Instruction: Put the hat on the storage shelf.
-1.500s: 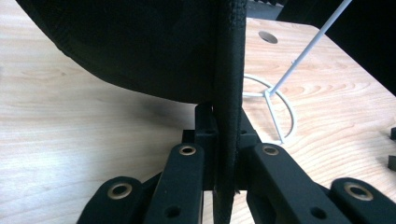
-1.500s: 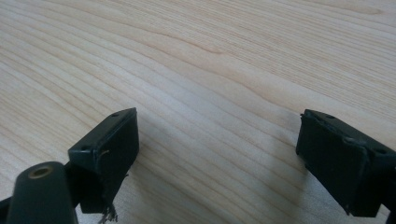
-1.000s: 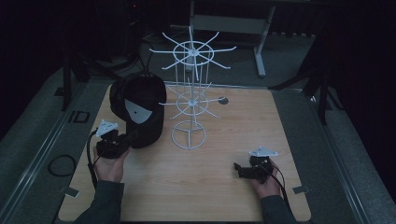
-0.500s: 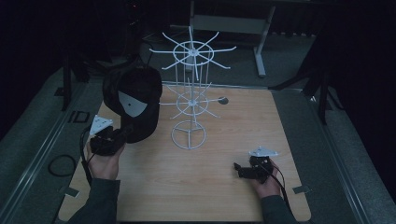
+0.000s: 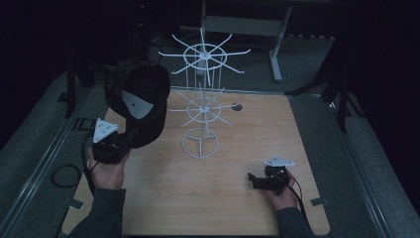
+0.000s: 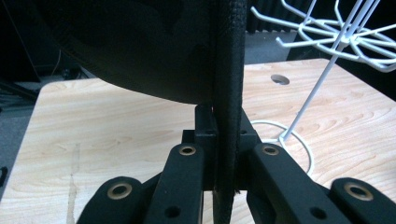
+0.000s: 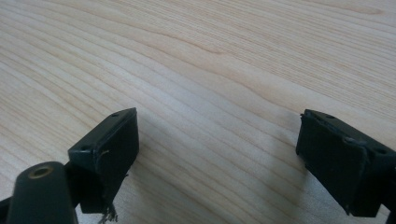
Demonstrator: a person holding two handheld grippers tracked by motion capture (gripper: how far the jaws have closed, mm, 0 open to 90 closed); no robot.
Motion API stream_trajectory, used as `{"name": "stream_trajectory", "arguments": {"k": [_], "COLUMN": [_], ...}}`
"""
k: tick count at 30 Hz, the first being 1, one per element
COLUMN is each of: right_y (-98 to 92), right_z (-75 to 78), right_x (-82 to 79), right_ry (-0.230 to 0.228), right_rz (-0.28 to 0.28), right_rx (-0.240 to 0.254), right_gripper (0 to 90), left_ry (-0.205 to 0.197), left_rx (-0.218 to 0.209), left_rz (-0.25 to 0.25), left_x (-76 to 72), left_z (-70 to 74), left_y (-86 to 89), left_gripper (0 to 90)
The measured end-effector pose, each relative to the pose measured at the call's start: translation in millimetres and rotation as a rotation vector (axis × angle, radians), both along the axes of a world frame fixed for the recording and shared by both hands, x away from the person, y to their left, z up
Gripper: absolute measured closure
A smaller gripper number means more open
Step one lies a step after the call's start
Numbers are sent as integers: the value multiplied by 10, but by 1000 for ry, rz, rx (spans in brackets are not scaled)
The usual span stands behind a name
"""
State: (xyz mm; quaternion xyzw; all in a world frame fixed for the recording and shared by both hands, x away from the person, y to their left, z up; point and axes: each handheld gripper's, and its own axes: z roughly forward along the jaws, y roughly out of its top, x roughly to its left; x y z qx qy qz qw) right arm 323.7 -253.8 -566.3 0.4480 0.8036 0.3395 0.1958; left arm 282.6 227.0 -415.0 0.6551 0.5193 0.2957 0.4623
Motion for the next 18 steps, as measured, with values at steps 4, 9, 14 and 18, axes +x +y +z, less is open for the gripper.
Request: {"name": "stream_trajectory", "arguments": {"k": [4,9,14,18], "right_y": [0,-1,0,0], "right_z": [0,0,0,0], "right_x": [0,0,0,0], "right_ry": [-1,-1,0,0], "right_rz": [0,1,0,0], "right_rx": [0,-1,0,0], "right_gripper": [130,130,130,130], "left_ry": [-12,-21,-31,-42], "left_rx": [5,8,14,19], "left_rz": [0,6,11,11], "left_x": [-12,-8,-21,-35], "left_z": [54,82,119,160], "left_y": [3,6,8,2], "left_gripper": [867,867,867,867]}}
